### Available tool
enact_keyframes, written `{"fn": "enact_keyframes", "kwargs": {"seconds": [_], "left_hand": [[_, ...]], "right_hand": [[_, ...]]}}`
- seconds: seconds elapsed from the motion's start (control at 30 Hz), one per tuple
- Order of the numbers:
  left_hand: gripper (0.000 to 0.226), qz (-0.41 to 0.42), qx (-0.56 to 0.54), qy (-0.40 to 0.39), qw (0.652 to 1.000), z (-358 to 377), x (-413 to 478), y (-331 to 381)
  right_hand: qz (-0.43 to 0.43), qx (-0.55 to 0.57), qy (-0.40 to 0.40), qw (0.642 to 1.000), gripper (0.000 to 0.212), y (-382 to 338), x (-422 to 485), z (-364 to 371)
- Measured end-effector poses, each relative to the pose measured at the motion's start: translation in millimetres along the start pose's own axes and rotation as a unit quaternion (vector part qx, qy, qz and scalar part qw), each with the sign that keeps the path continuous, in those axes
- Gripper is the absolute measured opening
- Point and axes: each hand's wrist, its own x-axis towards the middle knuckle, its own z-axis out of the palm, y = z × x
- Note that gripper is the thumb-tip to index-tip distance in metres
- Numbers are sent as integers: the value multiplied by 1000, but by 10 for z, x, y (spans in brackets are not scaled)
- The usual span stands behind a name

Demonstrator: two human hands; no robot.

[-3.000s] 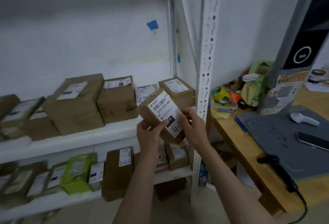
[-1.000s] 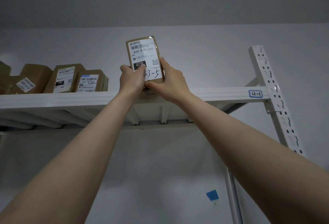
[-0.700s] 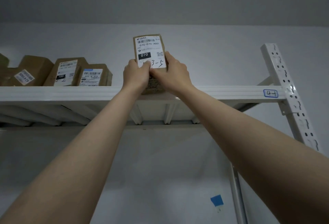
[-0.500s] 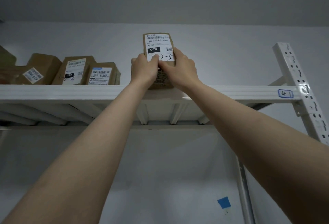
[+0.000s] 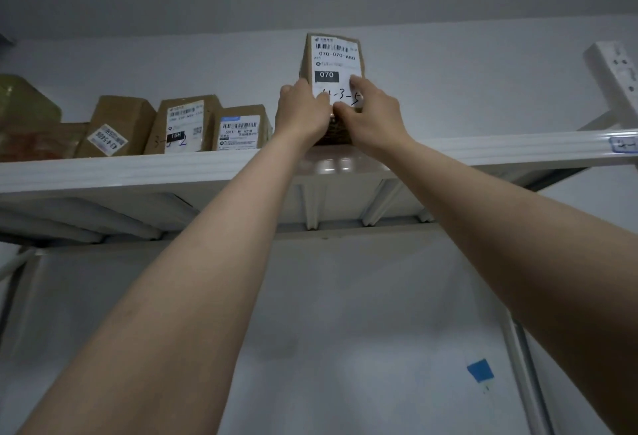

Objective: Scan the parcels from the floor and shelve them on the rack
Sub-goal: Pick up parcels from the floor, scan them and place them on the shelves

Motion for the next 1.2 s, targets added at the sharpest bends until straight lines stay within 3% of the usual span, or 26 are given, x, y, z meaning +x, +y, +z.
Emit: {"fn": "enact_keyframes", "kwargs": {"seconds": [0.2,0.53,0.77,0.87,1.2], "left_hand": [[30,13,103,-6,995,-146,1,-339],[20,-13,146,-32,989,-278,-109,-631],[23,-13,240,-79,967,-334,-146,-632],[36,-21,262,-85,961,-332,-176,-610],[41,12,322,-72,944,-358,-228,-650]], "right_hand": [[-7,-112,-9,994,44,-10,-21,217],[50,-190,-69,978,36,-16,45,496],[74,-222,-126,964,35,-19,165,614],[77,-247,-123,958,29,-2,163,642],[93,-297,-152,938,50,-71,129,677]]}}
